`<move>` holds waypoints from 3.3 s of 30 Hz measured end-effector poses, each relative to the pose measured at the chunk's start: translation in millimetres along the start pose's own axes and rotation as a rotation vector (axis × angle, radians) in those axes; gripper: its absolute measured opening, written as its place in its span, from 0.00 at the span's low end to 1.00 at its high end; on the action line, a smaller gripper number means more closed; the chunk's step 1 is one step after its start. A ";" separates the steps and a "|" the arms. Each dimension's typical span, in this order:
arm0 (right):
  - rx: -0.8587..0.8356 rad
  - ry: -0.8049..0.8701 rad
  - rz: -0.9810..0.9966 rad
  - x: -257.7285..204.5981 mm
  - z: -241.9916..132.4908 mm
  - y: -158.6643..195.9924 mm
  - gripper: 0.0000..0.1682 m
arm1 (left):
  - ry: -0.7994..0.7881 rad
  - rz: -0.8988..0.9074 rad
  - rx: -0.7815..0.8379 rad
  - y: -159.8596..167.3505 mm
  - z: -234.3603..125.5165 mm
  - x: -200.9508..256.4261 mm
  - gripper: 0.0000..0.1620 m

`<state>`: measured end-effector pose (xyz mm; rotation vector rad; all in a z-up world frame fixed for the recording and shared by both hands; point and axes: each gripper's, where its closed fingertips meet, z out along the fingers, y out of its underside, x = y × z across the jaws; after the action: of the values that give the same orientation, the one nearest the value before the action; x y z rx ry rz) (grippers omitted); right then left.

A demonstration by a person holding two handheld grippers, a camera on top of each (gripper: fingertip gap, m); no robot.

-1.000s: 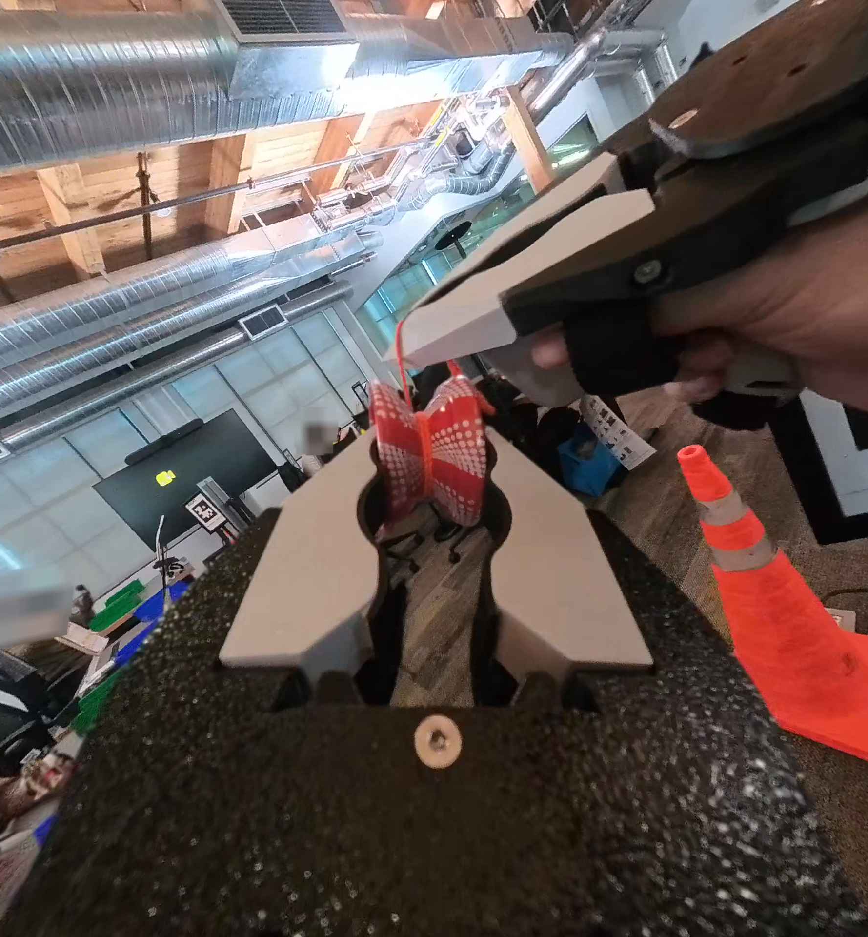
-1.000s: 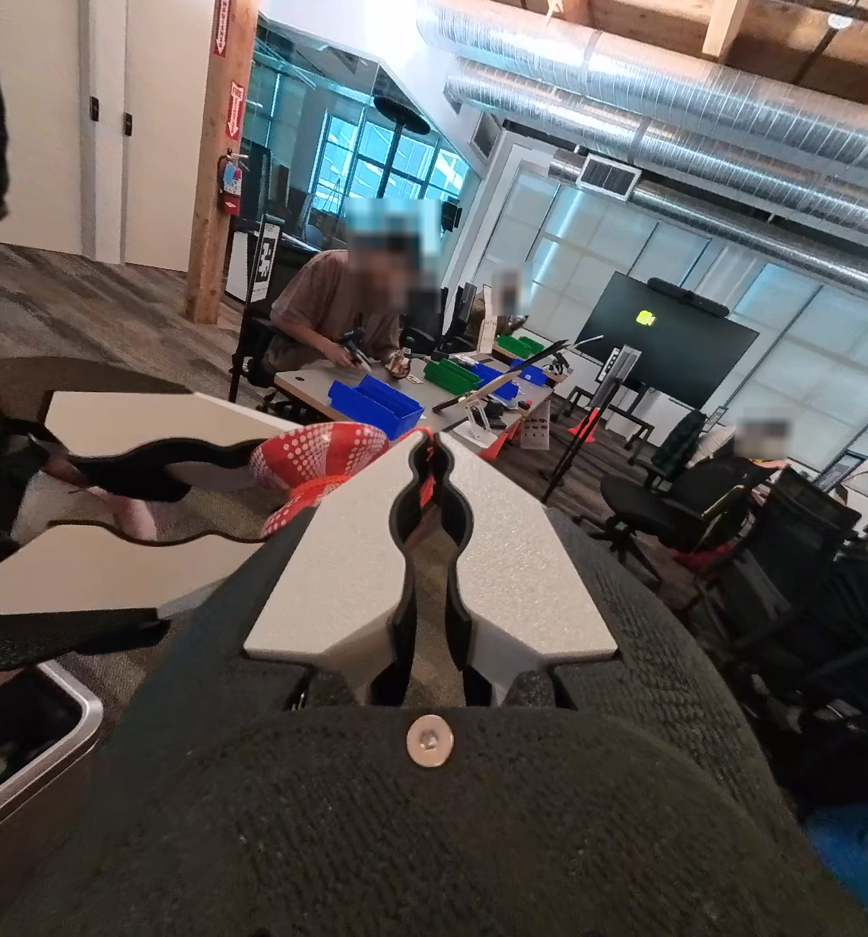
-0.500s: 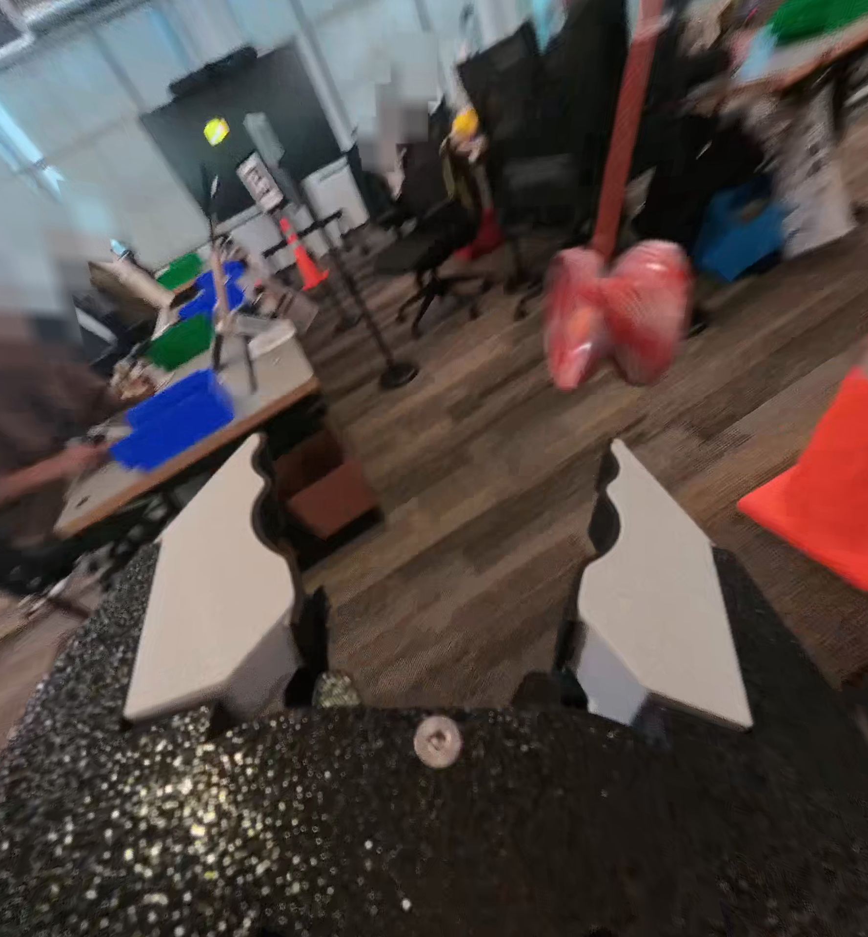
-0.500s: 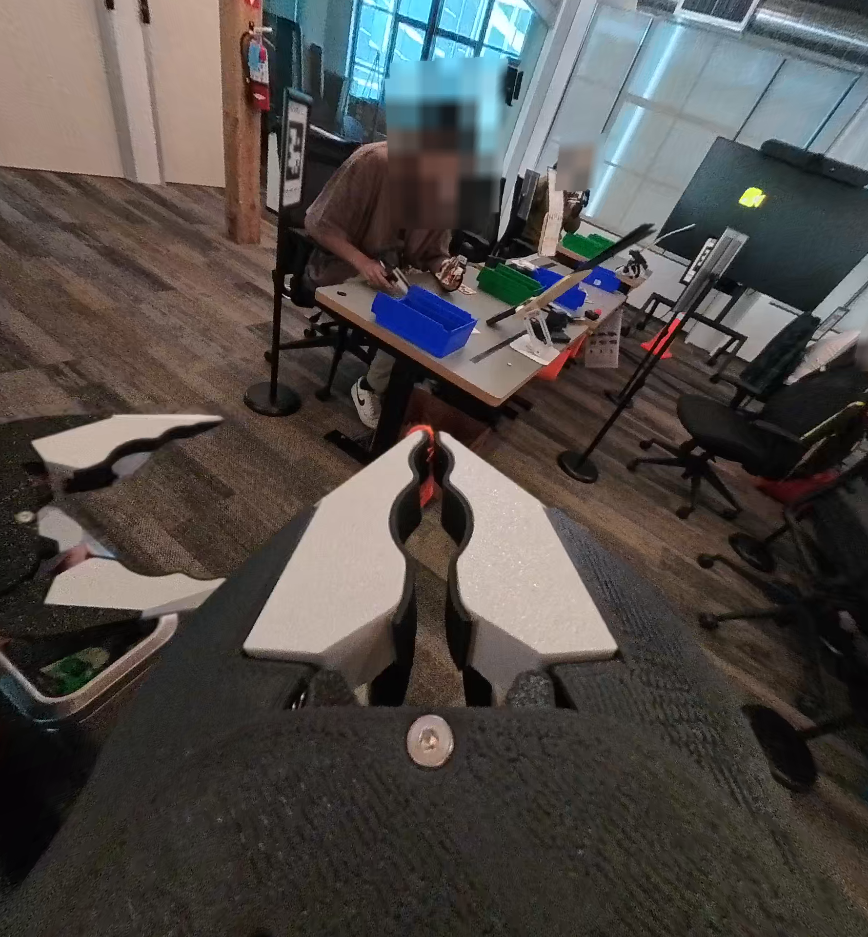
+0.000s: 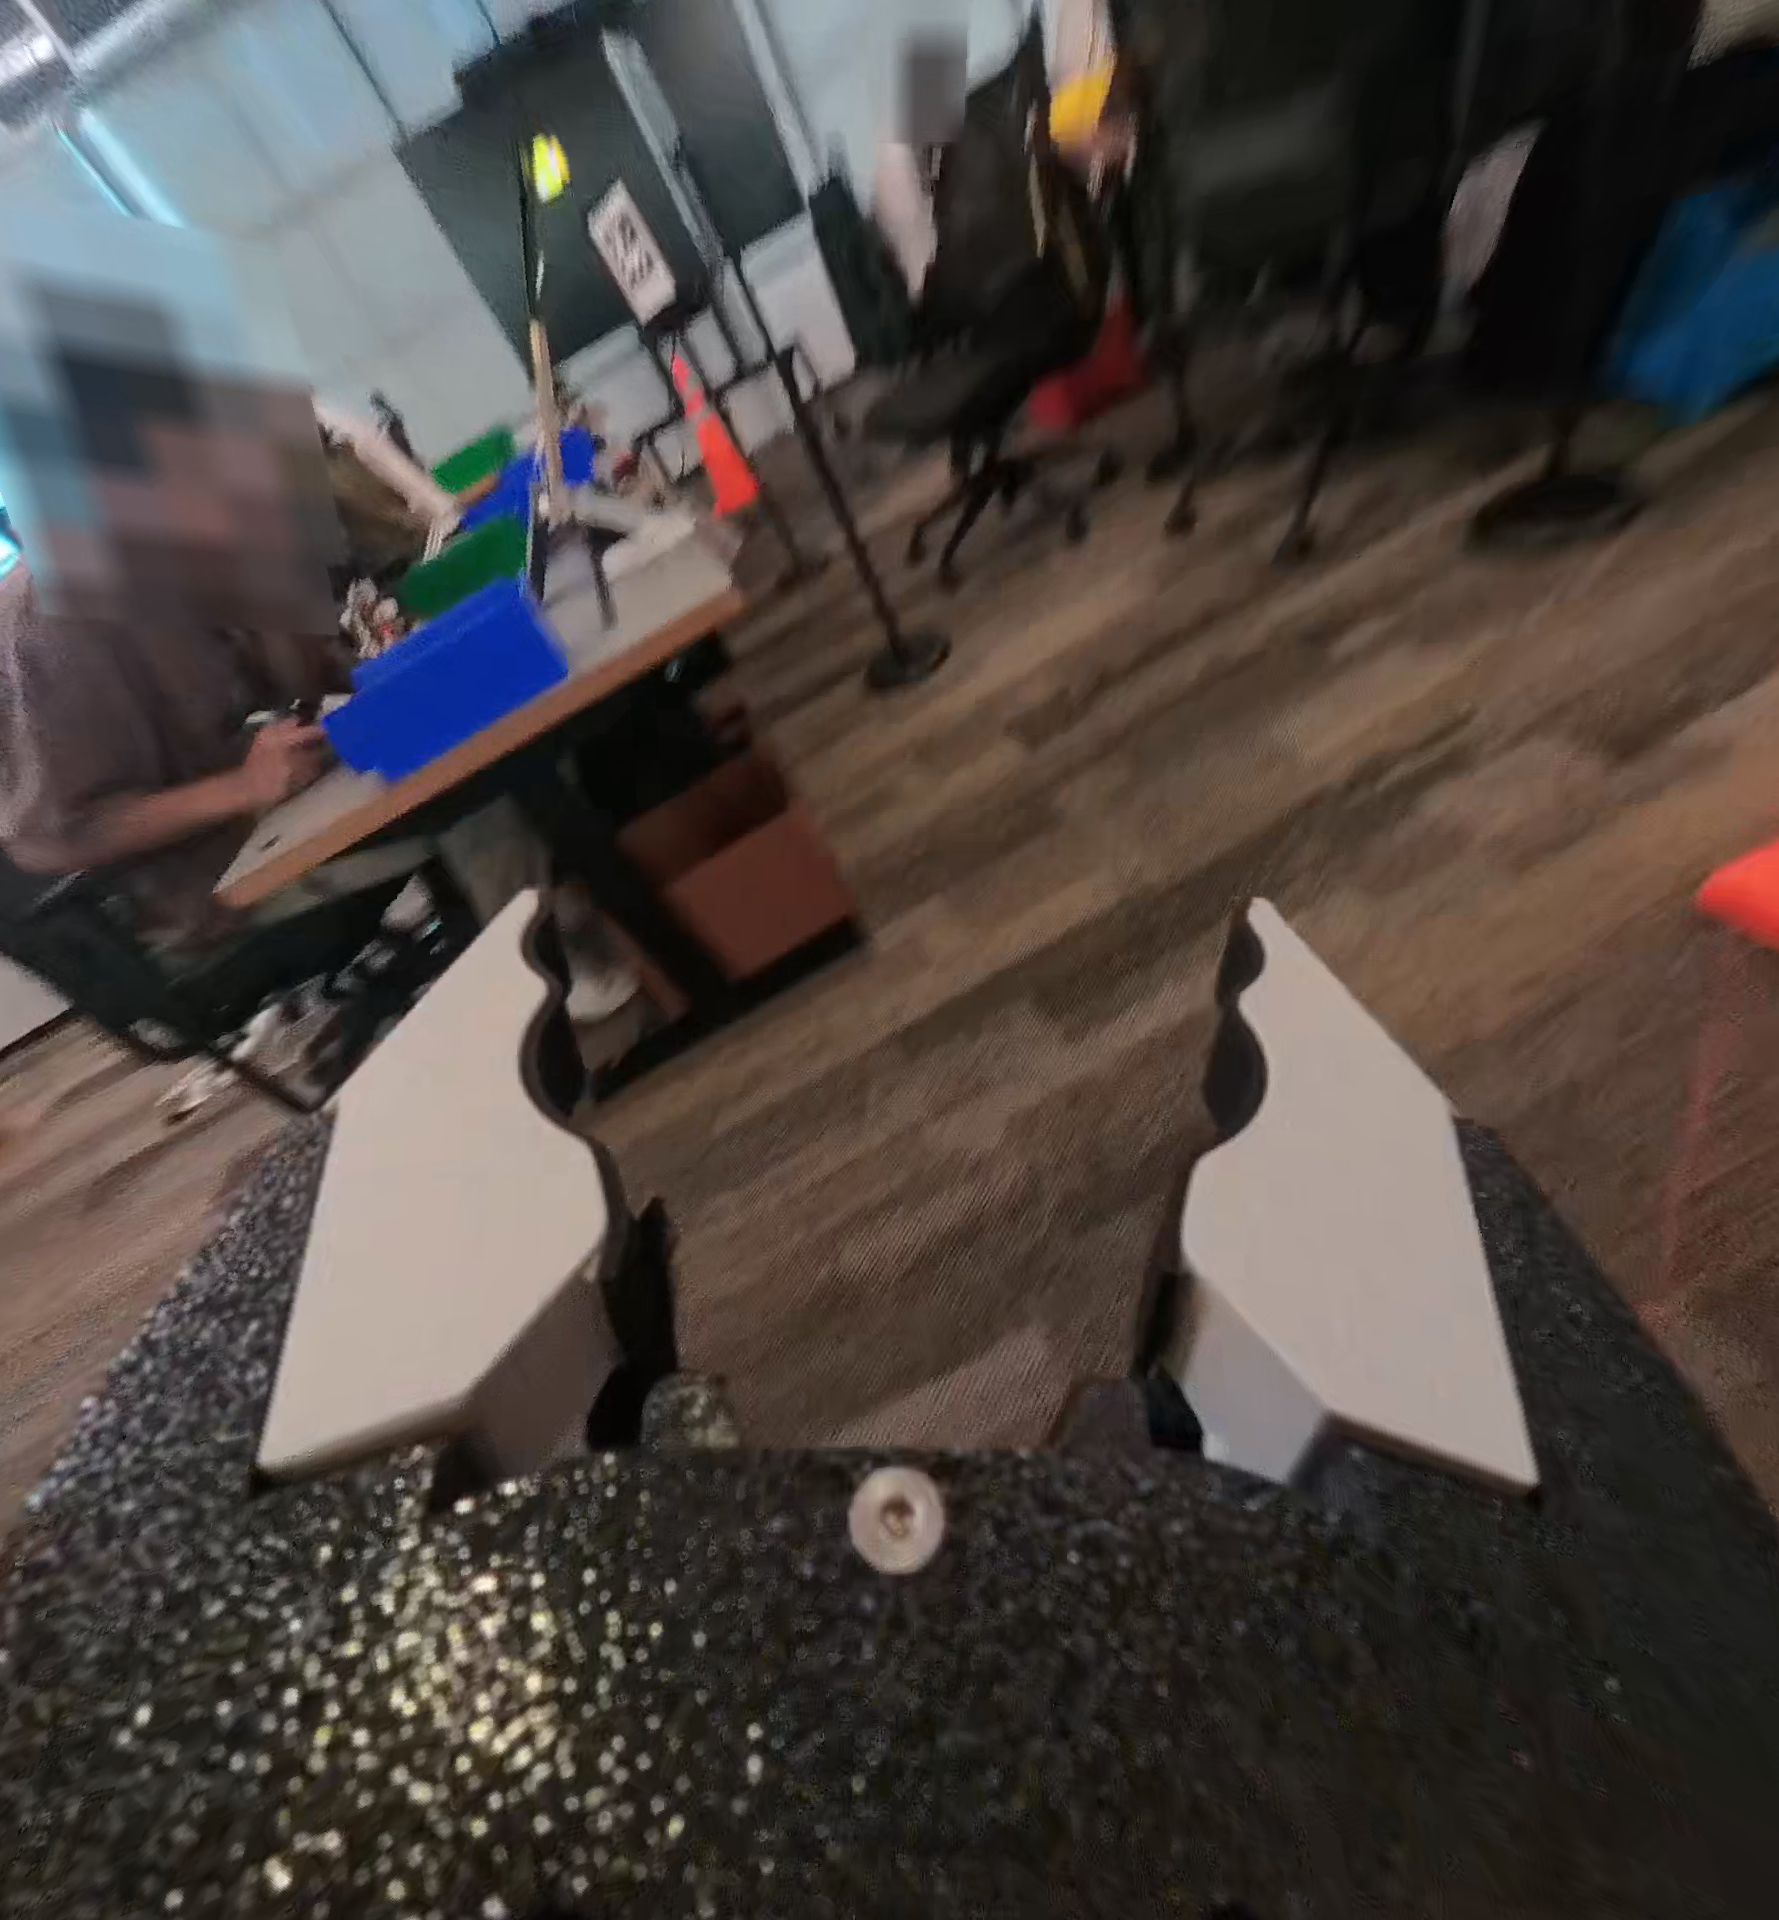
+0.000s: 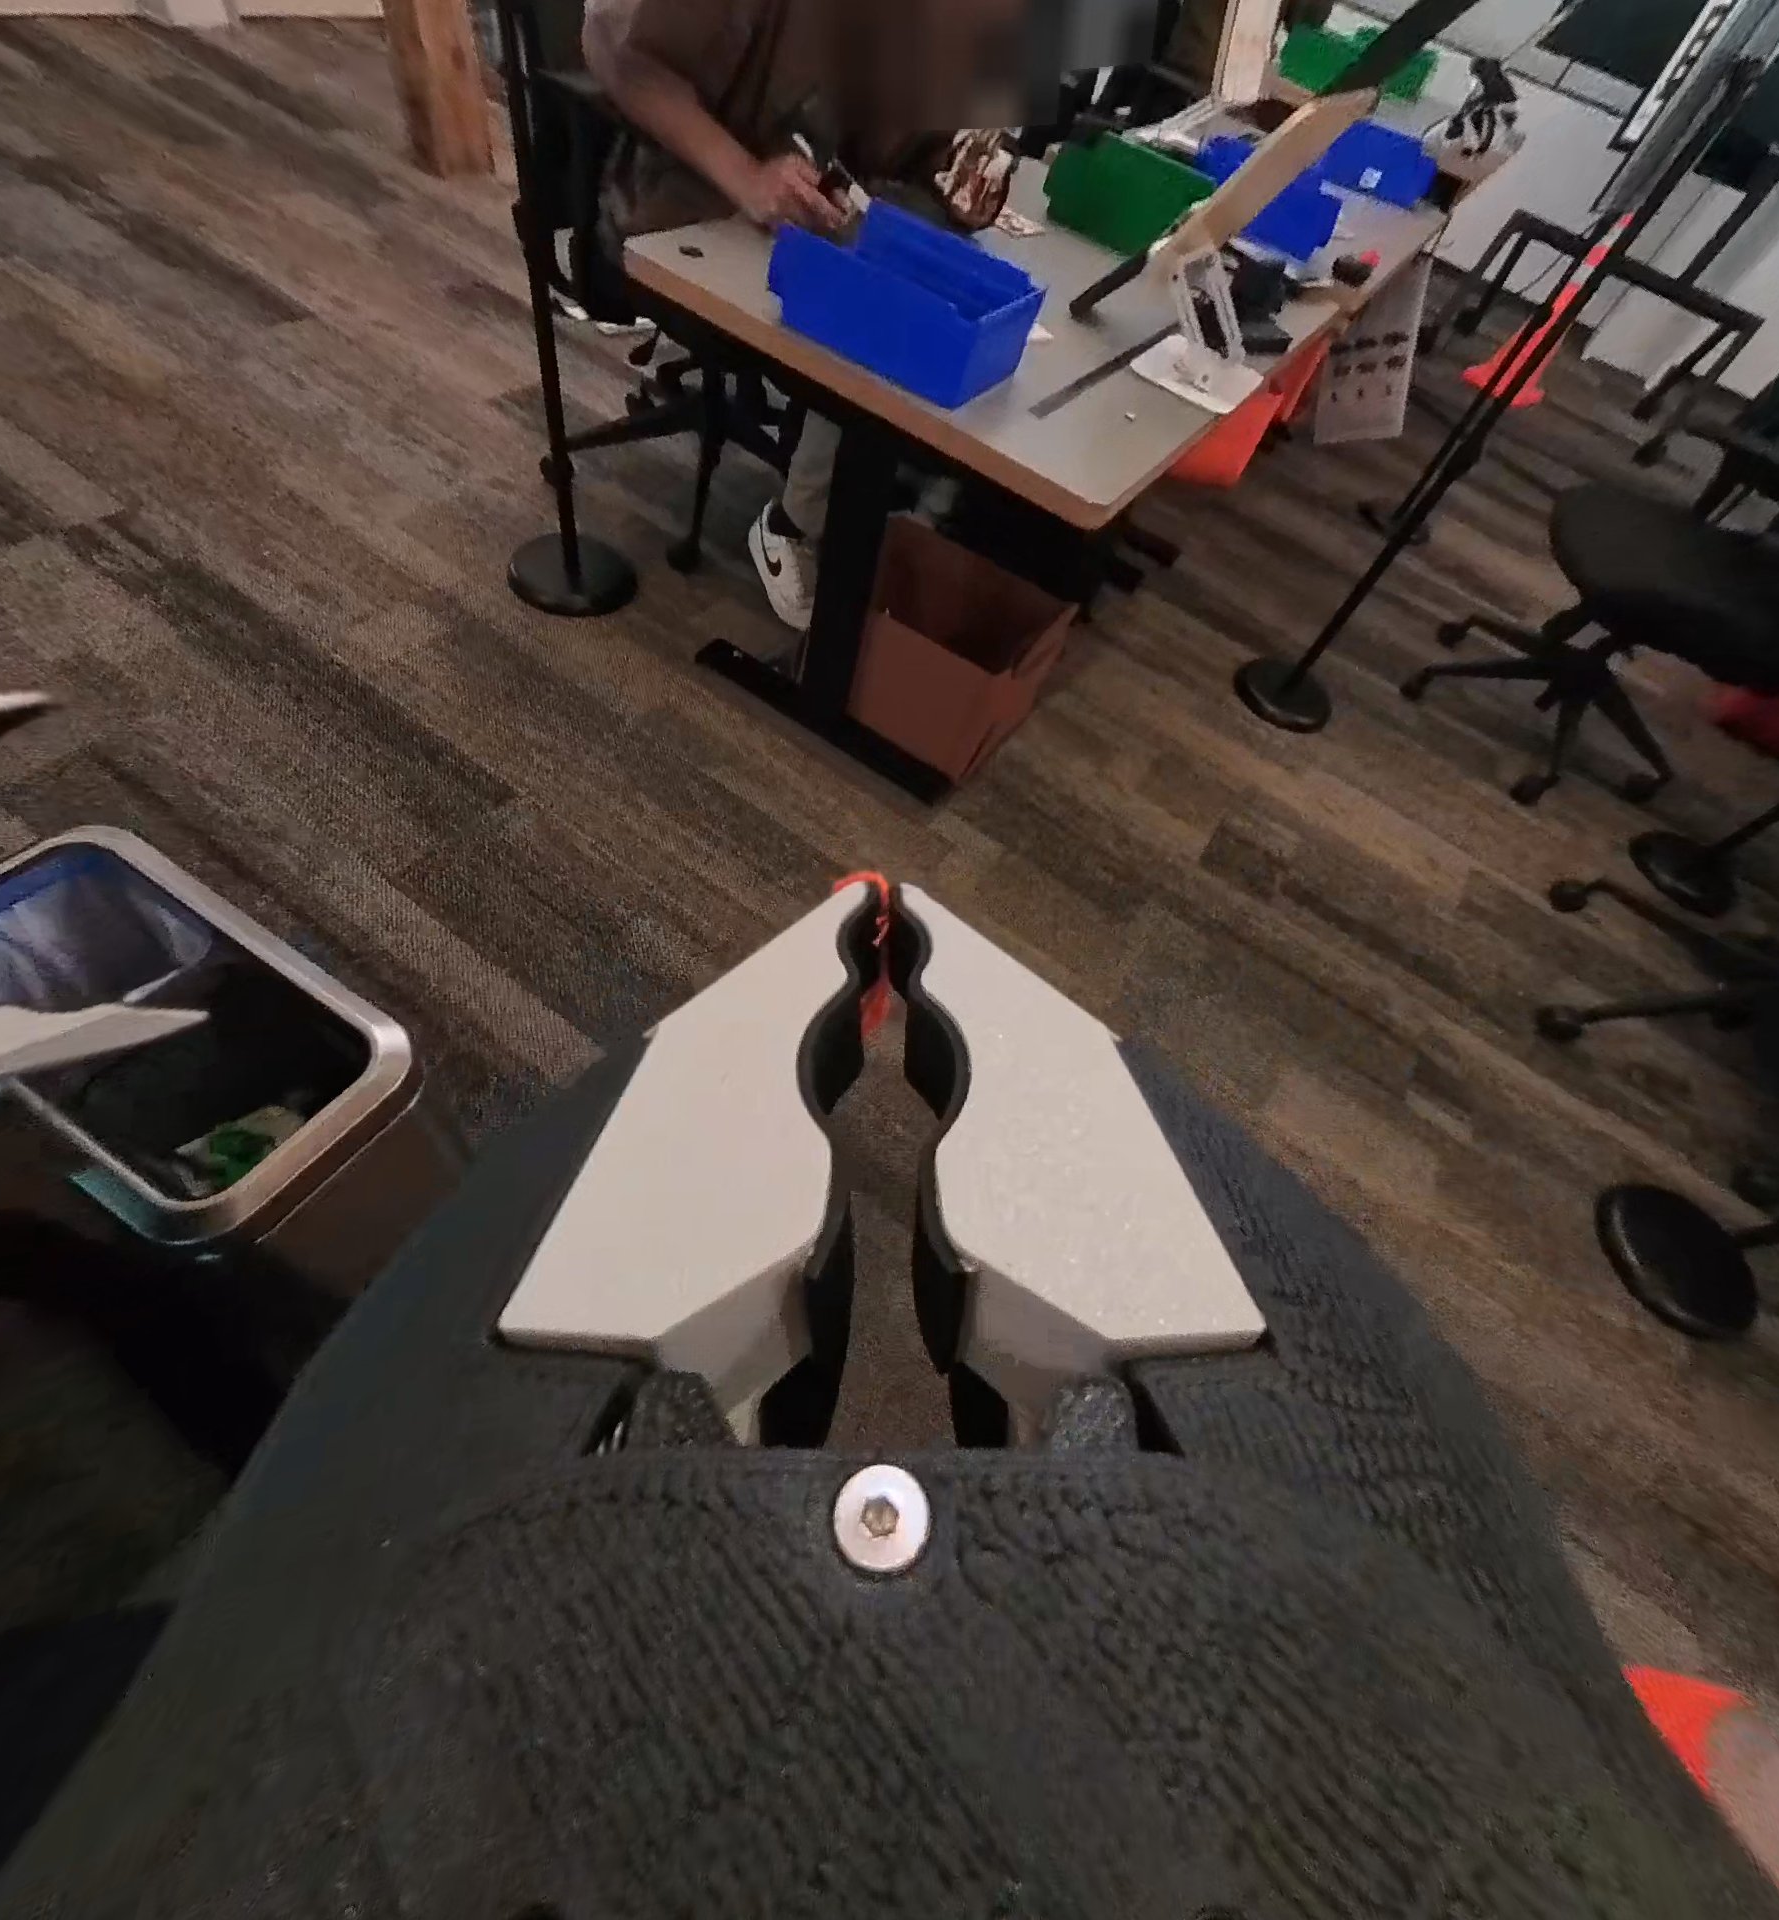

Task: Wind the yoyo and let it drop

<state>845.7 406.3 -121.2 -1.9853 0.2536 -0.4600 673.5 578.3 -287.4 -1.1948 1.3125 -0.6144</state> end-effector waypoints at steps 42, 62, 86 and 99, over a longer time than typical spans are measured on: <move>0.015 0.083 -0.107 76.3 40.9 -33.8 0.00 | 0.267 -0.285 -0.178 32.0 17.5 37.6 0.80; 0.613 0.427 -0.491 141.9 -197.8 -438.8 0.00 | 0.271 -0.286 -0.192 34.7 19.2 38.0 0.79; -0.201 -0.022 -0.148 -35.1 60.0 90.1 0.00 | 0.325 -0.235 -0.142 23.4 13.6 48.0 0.80; 0.646 0.263 -0.361 74.4 -135.5 -369.7 0.00 | 0.350 -0.253 -0.121 20.0 12.5 50.7 0.80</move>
<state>846.4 431.4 278.7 -1.3307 -0.0937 -0.9103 691.3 543.6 -327.5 -1.4103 1.5173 -0.9722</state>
